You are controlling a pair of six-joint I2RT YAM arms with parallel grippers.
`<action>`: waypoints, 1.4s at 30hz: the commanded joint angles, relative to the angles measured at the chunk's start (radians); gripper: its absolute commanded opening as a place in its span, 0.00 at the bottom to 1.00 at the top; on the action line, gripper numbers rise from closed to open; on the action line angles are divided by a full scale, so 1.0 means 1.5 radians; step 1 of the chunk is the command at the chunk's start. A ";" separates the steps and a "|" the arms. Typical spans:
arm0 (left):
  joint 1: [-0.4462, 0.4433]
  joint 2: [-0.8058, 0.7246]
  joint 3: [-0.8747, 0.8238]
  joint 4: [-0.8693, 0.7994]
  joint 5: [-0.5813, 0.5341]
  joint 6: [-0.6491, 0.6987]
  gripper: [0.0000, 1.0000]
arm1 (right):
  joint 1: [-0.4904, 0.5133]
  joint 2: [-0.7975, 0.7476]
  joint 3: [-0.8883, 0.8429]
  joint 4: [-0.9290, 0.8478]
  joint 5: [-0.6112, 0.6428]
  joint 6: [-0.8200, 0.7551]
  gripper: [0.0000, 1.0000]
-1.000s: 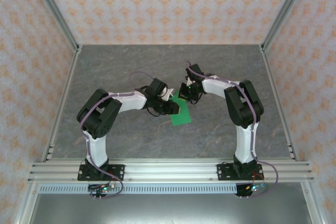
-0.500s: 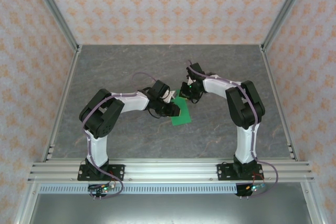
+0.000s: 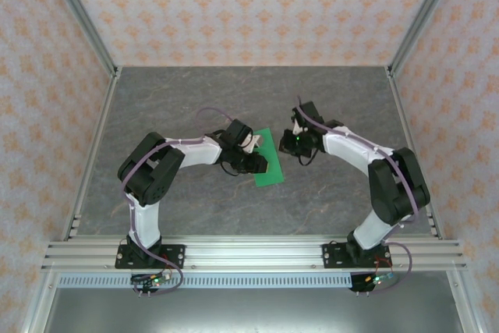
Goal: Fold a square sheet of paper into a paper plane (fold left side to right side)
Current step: Hold the square sheet of paper at the center of the table, then first fold the square sheet of paper in half at the center of the table.
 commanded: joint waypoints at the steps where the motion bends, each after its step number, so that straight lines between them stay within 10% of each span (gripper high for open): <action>1: -0.007 0.011 0.001 -0.045 -0.046 -0.001 0.31 | 0.007 -0.006 -0.044 0.032 -0.049 0.029 0.10; 42: 0.035 0.045 0.107 -0.087 -0.074 0.001 0.31 | 0.033 0.112 -0.045 -0.063 0.076 -0.010 0.09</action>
